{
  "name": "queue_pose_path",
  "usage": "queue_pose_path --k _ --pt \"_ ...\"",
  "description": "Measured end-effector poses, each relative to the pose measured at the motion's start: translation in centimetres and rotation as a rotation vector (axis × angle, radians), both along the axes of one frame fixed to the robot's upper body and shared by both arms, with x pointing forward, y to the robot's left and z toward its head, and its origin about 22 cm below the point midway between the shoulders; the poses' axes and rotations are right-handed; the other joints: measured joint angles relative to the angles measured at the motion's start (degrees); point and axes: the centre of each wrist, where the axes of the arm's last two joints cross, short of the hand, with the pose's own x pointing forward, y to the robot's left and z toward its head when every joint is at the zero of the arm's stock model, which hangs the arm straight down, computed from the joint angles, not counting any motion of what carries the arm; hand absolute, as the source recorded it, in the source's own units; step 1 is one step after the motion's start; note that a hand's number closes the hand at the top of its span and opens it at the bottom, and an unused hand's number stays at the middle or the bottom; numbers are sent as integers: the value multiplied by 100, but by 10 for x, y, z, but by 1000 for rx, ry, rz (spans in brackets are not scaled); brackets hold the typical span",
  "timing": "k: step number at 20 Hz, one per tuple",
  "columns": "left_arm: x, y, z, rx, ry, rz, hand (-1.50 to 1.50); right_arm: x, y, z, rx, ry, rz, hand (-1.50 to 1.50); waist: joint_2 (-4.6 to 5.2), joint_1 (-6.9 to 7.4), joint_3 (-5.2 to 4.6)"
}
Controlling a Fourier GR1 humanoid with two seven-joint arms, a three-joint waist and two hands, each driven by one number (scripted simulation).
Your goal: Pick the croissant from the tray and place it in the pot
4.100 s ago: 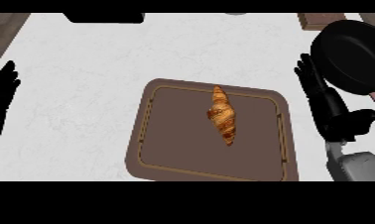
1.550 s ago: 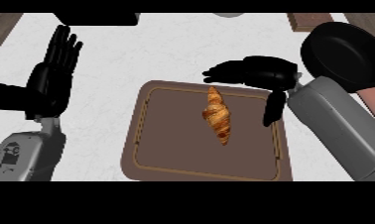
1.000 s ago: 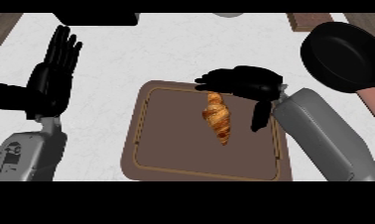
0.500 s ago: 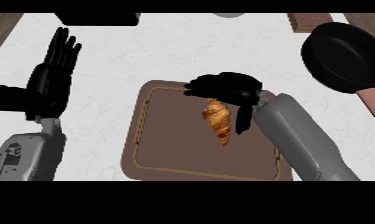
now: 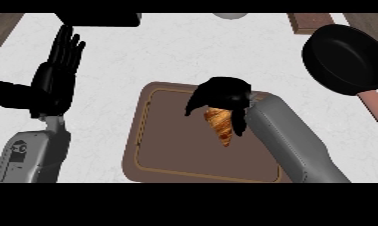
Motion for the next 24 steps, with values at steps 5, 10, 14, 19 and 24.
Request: queue_pose_path --k 5,10,14,19,24 --pt "-4 1 -1 0 0 3 0 -6 6 -3 40 -60 80 150 -33 -7 -17" --pt "-1 5 0 -1 1 4 0 -17 12 -1 40 -120 103 150 -37 -34 -17" --pt "-4 -1 -4 0 3 9 0 -21 3 2 84 -173 59 150 -23 -56 -4" --pt "-3 1 0 3 3 14 0 -8 -10 22 141 -211 -178 150 42 -61 29" --pt "-3 2 2 7 -10 15 0 22 -53 38 104 -263 -708 150 152 -91 23"
